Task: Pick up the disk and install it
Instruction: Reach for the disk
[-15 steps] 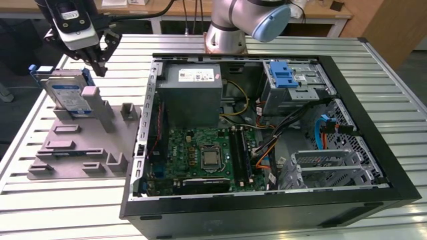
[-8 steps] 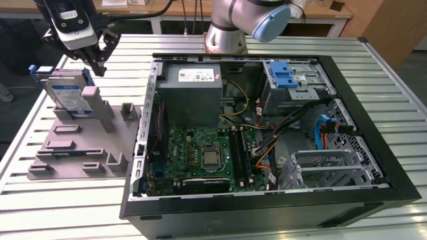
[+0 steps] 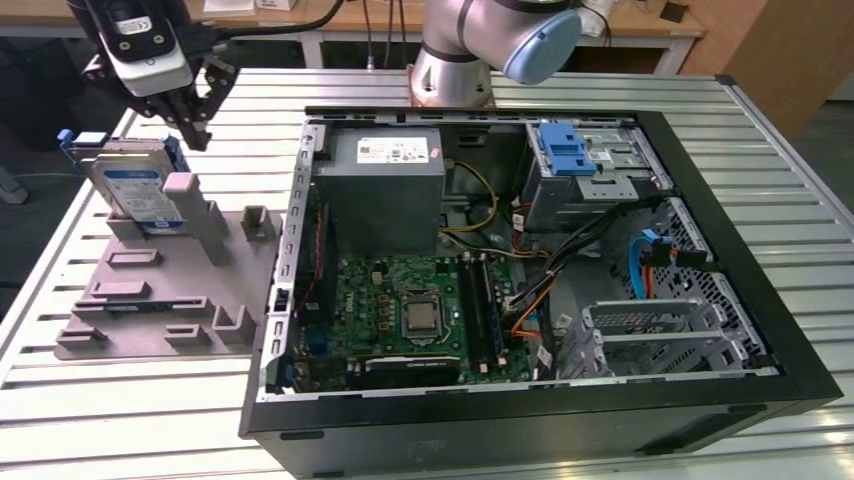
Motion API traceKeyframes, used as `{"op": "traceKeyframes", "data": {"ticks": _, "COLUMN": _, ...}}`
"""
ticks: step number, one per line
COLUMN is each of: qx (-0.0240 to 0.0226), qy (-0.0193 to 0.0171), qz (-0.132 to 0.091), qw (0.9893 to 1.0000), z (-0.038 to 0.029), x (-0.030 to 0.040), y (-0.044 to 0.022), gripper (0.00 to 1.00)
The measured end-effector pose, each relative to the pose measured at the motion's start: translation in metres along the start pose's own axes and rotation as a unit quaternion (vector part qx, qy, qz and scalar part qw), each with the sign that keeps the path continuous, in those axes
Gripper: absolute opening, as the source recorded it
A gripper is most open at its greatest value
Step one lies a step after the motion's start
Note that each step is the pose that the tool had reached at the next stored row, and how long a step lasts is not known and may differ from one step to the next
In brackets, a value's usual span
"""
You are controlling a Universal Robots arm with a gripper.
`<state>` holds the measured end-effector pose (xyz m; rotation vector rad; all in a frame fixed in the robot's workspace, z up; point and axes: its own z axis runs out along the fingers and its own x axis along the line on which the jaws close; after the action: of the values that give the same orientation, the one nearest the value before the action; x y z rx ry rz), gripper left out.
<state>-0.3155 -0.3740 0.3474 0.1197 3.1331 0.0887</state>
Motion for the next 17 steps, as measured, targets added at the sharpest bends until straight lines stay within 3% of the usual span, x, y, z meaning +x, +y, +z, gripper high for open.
{"op": "traceKeyframes", "data": {"ticks": 17, "qx": 0.0000, "qy": 0.0000, "qz": 0.000, "qw": 1.0000, "z": 0.0000, "x": 0.0036, "y": -0.0003, "gripper": 0.11}}
